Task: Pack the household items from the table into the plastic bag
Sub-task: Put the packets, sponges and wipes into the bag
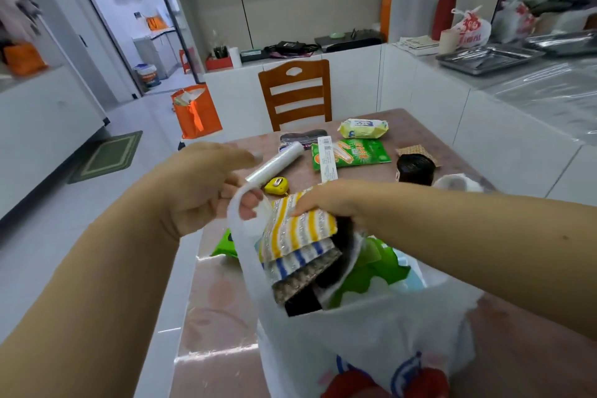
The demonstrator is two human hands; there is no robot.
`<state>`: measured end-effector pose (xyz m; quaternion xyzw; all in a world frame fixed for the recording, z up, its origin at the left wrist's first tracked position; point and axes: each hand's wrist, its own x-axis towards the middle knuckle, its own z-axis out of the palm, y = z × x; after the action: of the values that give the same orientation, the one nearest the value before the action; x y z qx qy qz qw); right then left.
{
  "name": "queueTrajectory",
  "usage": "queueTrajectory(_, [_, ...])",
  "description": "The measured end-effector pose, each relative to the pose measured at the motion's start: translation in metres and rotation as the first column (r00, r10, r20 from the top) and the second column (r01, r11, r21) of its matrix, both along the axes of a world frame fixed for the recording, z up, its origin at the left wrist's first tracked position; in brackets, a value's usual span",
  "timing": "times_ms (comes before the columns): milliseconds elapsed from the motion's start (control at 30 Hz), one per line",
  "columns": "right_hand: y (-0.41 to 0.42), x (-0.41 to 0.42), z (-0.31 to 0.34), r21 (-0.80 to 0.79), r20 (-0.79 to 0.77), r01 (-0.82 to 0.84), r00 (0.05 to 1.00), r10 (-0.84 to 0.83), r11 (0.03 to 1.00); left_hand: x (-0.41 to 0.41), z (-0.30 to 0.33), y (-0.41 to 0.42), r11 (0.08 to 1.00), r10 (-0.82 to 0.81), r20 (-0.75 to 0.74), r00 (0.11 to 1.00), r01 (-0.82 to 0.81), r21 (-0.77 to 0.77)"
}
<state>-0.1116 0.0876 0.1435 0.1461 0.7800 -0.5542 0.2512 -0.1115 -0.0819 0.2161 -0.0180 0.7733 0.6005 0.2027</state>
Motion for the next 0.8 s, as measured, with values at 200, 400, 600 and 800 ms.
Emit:
queueTrajectory(200, [0.000,0.021,-0.011,0.397,-0.396,0.211,0.917,-0.041,0.893,0.015,0.001,-0.001,0.964,0.112,0.123,0.986,-0.138,0.228])
queueTrajectory(400, [-0.007,0.063,-0.024,0.513,-0.620,-0.242,0.559,0.550,0.824,0.018,0.000,-0.003,0.930,0.178,0.148,0.973,-0.215,0.296])
queueTrajectory(600, [-0.033,0.074,-0.037,0.421,-0.213,-0.588,0.675,0.706,0.690,0.019,-0.007,-0.007,0.906,0.205,0.151,0.967,-0.246,0.346])
queueTrajectory(800, [-0.022,0.046,0.003,0.335,-0.312,-0.505,0.737,0.599,0.795,0.013,-0.011,-0.012,0.912,0.181,0.166,0.969,-0.228,0.342])
